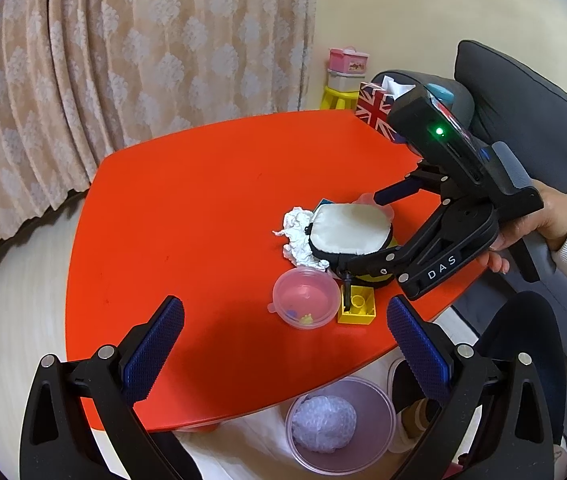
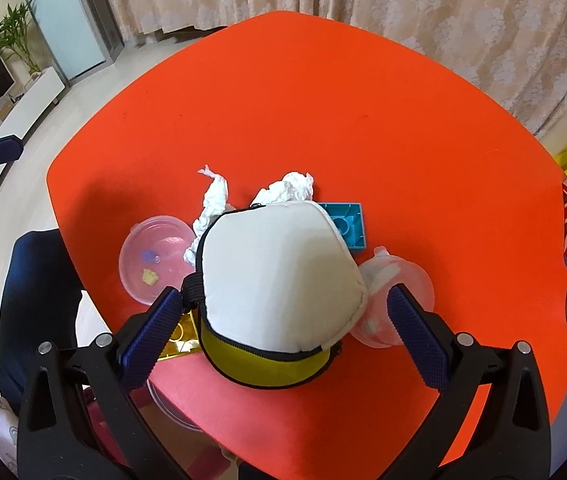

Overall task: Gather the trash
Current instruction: 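Reach the right gripper down and grasp the white pouch cover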

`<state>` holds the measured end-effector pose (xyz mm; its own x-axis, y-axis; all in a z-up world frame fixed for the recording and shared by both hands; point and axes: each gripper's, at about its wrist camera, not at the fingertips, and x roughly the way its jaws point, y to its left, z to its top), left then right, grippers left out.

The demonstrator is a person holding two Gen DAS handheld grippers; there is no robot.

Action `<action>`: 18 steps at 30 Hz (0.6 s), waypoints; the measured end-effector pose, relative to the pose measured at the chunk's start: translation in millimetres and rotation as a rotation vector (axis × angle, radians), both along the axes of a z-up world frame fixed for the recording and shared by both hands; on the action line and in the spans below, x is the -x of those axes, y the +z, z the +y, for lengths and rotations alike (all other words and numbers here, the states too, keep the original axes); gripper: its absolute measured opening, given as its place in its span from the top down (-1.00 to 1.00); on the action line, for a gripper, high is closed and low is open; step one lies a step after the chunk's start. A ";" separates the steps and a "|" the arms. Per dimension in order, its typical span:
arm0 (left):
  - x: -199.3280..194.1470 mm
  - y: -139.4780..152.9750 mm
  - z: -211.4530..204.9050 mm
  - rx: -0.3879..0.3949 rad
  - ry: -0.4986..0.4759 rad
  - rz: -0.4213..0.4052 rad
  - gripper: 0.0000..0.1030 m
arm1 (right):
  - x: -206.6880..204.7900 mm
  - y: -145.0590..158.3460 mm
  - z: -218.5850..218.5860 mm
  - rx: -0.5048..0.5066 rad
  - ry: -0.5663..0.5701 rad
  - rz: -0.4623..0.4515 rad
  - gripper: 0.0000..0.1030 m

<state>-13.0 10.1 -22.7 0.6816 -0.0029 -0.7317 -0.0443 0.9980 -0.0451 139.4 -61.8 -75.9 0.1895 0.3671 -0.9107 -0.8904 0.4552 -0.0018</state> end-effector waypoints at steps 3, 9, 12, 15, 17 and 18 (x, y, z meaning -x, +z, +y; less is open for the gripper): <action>-0.2 -1.1 0.8 0.005 0.001 0.002 -0.88 | -1.7 -2.0 2.1 -0.003 0.002 0.005 -0.95; 0.1 -1.8 1.8 0.011 0.003 0.004 -0.88 | -3.5 -5.9 0.2 -0.015 -0.010 0.032 -0.82; 0.7 -2.2 1.6 0.012 0.003 0.005 -0.88 | -3.5 -4.4 -1.1 -0.027 -0.005 0.035 -0.69; 0.8 -2.5 1.4 0.012 0.003 0.004 -0.88 | -2.4 -3.4 -2.7 -0.040 -0.008 0.035 -0.62; 0.6 -2.5 1.2 0.011 0.003 0.006 -0.88 | -0.7 -3.1 -3.5 -0.051 -0.008 0.034 -0.60; 0.3 -2.9 0.7 0.010 0.002 0.006 -0.88 | -0.8 -1.7 -4.5 -0.058 -0.010 0.033 -0.59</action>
